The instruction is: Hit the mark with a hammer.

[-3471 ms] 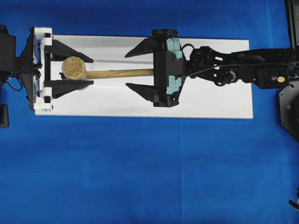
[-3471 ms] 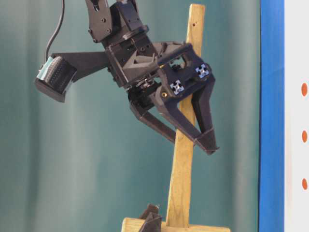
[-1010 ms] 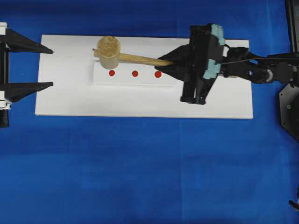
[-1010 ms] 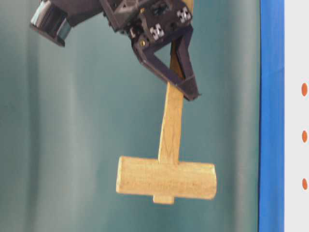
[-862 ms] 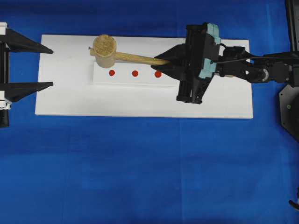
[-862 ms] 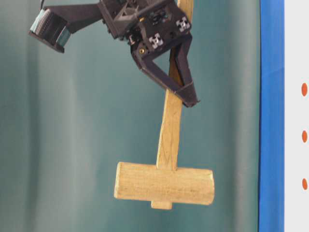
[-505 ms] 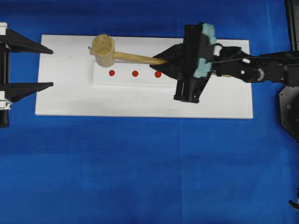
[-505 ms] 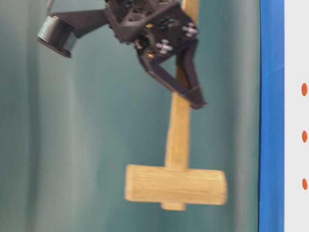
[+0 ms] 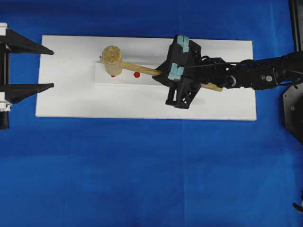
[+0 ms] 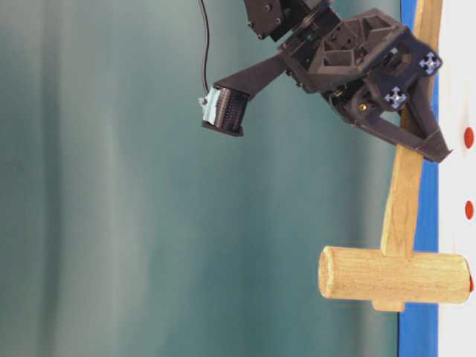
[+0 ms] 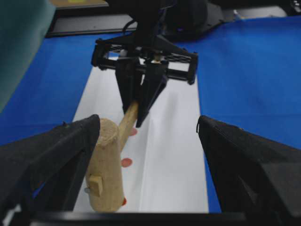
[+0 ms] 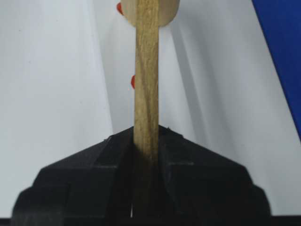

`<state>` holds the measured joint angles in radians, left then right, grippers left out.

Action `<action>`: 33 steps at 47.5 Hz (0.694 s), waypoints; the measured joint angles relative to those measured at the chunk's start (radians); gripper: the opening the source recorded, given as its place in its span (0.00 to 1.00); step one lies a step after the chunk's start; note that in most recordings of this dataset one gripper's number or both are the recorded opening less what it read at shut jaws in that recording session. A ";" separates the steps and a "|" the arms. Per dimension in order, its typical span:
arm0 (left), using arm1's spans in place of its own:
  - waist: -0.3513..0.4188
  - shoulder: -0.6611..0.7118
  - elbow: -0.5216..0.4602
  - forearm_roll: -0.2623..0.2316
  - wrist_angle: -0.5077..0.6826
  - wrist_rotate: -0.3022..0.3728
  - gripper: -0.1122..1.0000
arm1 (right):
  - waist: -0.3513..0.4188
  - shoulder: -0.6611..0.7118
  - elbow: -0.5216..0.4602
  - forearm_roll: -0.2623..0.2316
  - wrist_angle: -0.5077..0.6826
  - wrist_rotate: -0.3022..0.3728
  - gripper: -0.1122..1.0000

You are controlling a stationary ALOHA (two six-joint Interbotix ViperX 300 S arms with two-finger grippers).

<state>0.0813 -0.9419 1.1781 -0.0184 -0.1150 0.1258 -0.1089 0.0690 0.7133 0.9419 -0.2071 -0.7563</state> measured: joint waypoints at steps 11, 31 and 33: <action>0.002 0.000 0.000 0.002 0.000 0.000 0.84 | -0.002 -0.067 0.002 0.003 0.006 -0.008 0.12; 0.002 0.000 0.000 0.000 0.000 0.000 0.84 | -0.002 -0.422 0.198 -0.011 0.037 -0.009 0.12; 0.002 0.000 0.000 0.000 0.000 0.000 0.84 | -0.003 -0.437 0.207 -0.011 0.037 -0.008 0.12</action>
<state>0.0828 -0.9419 1.1781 -0.0184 -0.1150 0.1258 -0.1120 -0.3682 0.9204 0.9311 -0.1703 -0.7639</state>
